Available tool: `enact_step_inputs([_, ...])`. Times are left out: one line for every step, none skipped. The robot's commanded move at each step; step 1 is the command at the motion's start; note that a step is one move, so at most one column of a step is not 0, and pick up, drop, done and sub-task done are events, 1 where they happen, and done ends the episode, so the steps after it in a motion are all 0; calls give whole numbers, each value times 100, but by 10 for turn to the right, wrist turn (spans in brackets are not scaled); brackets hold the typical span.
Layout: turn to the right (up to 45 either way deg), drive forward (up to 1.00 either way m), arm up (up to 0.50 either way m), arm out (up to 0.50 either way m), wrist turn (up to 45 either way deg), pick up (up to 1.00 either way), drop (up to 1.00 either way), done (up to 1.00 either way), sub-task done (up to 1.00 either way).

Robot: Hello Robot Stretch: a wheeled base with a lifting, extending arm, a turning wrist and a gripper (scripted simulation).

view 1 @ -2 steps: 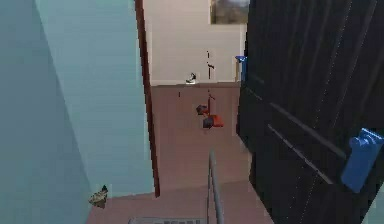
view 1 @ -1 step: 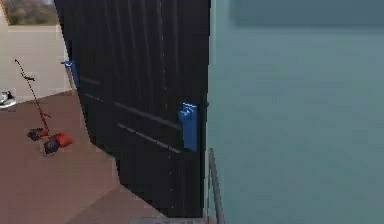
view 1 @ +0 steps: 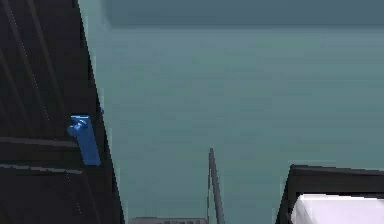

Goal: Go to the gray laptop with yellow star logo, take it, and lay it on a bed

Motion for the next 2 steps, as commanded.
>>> enact_step_inputs([0, 0, 0, 48, 0, 0, 0, 0, 0])
enact_step_inputs([0, 0, 0, 0, 450, 0, 0, 0, 0])
